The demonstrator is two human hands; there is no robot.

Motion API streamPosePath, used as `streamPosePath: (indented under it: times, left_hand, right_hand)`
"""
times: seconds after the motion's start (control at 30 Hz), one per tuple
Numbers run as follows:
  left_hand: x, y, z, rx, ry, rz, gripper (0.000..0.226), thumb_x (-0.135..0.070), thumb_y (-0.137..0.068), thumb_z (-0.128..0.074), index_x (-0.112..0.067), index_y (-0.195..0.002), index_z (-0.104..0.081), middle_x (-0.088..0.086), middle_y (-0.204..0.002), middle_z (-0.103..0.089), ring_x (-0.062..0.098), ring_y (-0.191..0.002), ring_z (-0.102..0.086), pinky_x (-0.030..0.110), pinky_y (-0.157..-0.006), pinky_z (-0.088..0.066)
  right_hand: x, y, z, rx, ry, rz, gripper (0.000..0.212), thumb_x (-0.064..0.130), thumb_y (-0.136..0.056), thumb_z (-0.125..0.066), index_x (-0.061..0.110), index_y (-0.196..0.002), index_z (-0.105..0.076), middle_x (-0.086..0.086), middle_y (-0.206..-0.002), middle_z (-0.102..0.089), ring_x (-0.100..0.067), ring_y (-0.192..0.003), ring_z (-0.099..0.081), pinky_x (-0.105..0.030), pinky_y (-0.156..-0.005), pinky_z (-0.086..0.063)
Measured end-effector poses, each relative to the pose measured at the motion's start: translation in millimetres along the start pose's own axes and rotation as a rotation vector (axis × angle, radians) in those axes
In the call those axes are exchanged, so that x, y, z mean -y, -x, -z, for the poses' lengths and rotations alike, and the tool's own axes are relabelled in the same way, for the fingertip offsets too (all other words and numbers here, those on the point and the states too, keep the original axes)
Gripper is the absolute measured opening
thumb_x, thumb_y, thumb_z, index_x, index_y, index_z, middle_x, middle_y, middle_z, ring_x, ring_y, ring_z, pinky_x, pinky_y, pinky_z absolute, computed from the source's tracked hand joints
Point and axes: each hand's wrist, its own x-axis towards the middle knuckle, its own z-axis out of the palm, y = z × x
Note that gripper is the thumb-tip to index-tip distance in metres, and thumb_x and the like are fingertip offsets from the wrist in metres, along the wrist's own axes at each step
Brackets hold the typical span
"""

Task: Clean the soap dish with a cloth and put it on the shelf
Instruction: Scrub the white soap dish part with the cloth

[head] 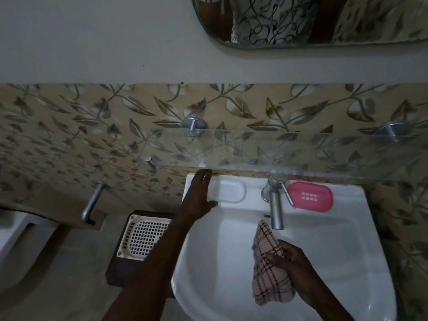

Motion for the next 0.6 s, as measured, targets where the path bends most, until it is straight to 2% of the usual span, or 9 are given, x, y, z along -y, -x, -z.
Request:
streamPosePath:
  times: [0.07, 0.17, 0.23, 0.33, 0.47, 0.6]
  left_hand:
    - [11, -12, -2, 0.110, -0.068, -0.077, 0.107, -0.023, -0.068, -0.087, -0.003, -0.152, -0.024, 0.019, -0.159, -0.025, 0.032, -0.147, -0.023, 0.041, -0.121, -0.023]
    - [17, -19, -11, 0.178, -0.072, -0.102, 0.104, -0.025, -0.072, -0.084, -0.006, -0.154, -0.022, 0.016, -0.159, -0.023, 0.028, -0.146, -0.027, 0.028, -0.116, -0.023]
    - [15, -21, -14, 0.174, -0.038, -0.080, 0.102, -0.026, -0.075, -0.083, -0.007, -0.154, -0.023, 0.015, -0.156, -0.024, 0.027, -0.142, -0.032, 0.021, -0.110, -0.025]
    - [7, -13, -16, 0.145, 0.095, 0.012, 0.100, -0.029, -0.069, -0.087, -0.009, -0.150, -0.032, 0.012, -0.143, -0.034, 0.023, -0.130, -0.040, 0.020, -0.101, -0.034]
    - [-9, 28, -31, 0.064, 0.299, 0.129, 0.097, -0.033, -0.056, -0.093, -0.015, -0.139, -0.045, 0.002, -0.132, -0.041, 0.013, -0.123, -0.042, 0.019, -0.104, -0.032]
    - [-35, 81, -61, 0.074, 0.435, 0.166, 0.090, -0.030, -0.054, -0.094, -0.019, -0.129, -0.045, -0.003, -0.129, -0.045, 0.004, -0.115, -0.044, 0.024, -0.100, -0.041]
  right_hand:
    - [0, 5, 7, -0.003, -0.011, 0.003, 0.044, 0.022, -0.058, -0.084, 0.009, -0.099, -0.076, -0.024, -0.100, -0.074, -0.036, -0.088, -0.072, -0.038, -0.073, -0.058]
    - [-1, 9, 18, -0.022, -0.007, 0.005, 0.028, 0.010, -0.068, -0.083, 0.013, -0.096, -0.078, -0.021, -0.098, -0.075, -0.035, -0.088, -0.073, -0.040, -0.077, -0.057]
    - [-3, 10, 24, -0.040, 0.006, 0.011, 0.029, 0.010, -0.069, -0.082, 0.013, -0.097, -0.077, -0.021, -0.099, -0.075, -0.037, -0.091, -0.072, -0.046, -0.084, -0.056]
    - [-4, 13, 30, -0.065, 0.002, 0.017, 0.043, 0.025, -0.061, -0.083, 0.009, -0.100, -0.075, -0.023, -0.101, -0.074, -0.042, -0.095, -0.070, -0.053, -0.088, -0.055]
    - [-6, 17, 41, -0.116, -0.004, -0.009, 0.028, 0.005, -0.075, -0.077, 0.003, -0.102, -0.073, -0.023, -0.100, -0.075, -0.042, -0.094, -0.070, -0.055, -0.090, -0.053]
    - [-7, 22, 51, -0.175, 0.014, -0.022, 0.043, 0.015, -0.067, -0.085, 0.004, -0.106, -0.071, -0.022, -0.101, -0.075, -0.042, -0.094, -0.071, -0.056, -0.089, -0.054]
